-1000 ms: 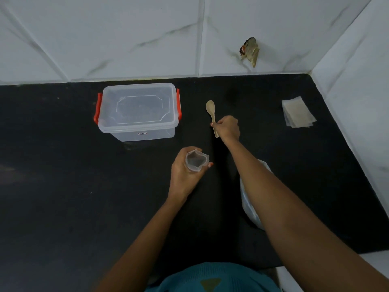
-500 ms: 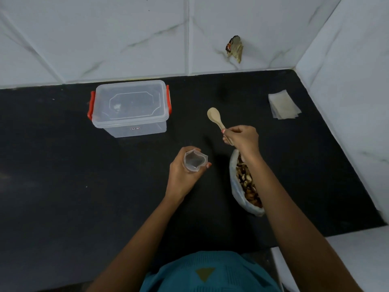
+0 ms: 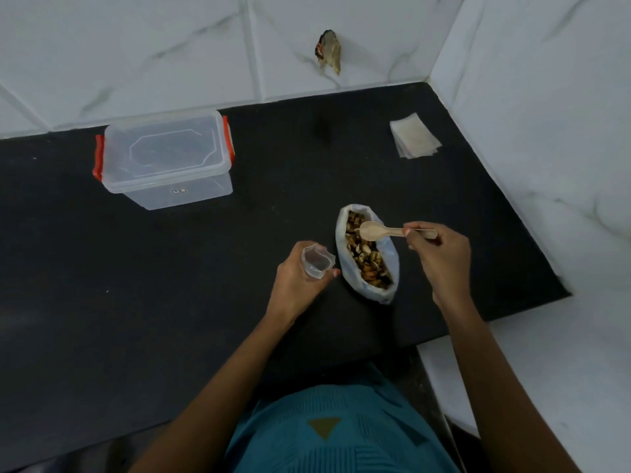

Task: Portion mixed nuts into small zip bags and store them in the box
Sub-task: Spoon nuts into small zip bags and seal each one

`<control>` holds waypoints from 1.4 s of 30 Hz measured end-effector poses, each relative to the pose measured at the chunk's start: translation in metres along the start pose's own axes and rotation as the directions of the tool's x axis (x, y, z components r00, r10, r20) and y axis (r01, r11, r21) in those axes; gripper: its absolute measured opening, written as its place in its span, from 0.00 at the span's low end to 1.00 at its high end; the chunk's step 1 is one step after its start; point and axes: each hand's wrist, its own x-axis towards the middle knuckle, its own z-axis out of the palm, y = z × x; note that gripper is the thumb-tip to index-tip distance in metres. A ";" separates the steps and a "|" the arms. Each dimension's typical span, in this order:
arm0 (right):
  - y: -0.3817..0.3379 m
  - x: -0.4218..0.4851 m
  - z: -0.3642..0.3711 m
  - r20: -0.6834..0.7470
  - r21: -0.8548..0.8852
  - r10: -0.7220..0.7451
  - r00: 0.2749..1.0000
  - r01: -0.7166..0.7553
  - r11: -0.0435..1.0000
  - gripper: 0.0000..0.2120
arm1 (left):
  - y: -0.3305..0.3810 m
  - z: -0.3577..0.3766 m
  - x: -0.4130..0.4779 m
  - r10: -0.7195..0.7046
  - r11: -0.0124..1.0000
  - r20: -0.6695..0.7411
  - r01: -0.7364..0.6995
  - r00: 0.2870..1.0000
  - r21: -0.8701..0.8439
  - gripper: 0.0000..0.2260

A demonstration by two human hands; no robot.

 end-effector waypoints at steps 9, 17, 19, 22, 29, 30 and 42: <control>0.033 -0.026 0.001 0.047 -0.266 -0.420 0.906 0.416 0.869 0.06 | 0.003 0.019 -0.002 -0.043 0.995 0.123 0.032 0.991 0.091 0.17; 0.045 -0.018 0.000 0.003 -0.280 -0.424 0.906 0.408 0.869 0.07 | 0.004 0.023 0.005 -0.063 0.992 0.163 0.044 0.985 0.119 0.19; 0.045 -0.016 0.001 -0.008 -0.249 -0.422 0.906 0.407 0.879 0.06 | 0.005 0.025 0.006 -0.074 0.991 0.174 0.053 0.982 0.123 0.19; 0.043 -0.017 0.004 0.059 -0.233 -0.455 0.888 0.456 0.859 0.06 | 0.005 0.027 0.007 -0.085 0.990 0.188 0.063 0.978 0.124 0.20; 0.050 -0.022 0.003 0.205 -0.426 -0.557 0.805 0.585 0.690 0.08 | 0.007 0.025 0.009 -0.090 0.992 0.199 0.070 0.976 0.108 0.17; 0.051 -0.022 0.002 0.213 -0.451 -0.561 0.800 0.590 0.670 0.09 | 0.007 0.025 0.009 -0.090 0.992 0.200 0.070 0.976 0.105 0.17; 0.042 -0.008 -0.006 0.012 -0.307 -0.371 0.929 0.357 0.883 0.07 | 0.005 0.024 0.010 -0.076 0.994 0.219 0.058 0.973 0.091 0.18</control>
